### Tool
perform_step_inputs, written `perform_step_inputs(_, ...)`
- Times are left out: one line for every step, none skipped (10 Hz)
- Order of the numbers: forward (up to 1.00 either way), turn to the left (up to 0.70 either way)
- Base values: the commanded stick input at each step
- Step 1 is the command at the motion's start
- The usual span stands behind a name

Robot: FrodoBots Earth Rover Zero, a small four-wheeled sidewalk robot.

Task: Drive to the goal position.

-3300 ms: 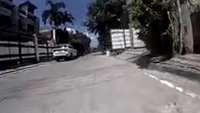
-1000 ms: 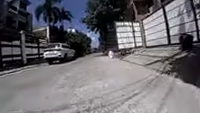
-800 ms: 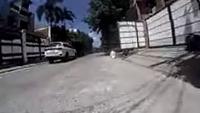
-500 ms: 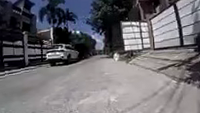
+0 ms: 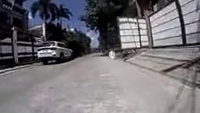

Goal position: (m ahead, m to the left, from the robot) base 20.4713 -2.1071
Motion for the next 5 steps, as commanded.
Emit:
perform_step_inputs(0.85,0.11)
perform_step_inputs(0.85,0.00)
perform_step_inputs(0.85,0.00)
perform_step_inputs(0.85,0.00)
perform_step_inputs(0.85,0.00)
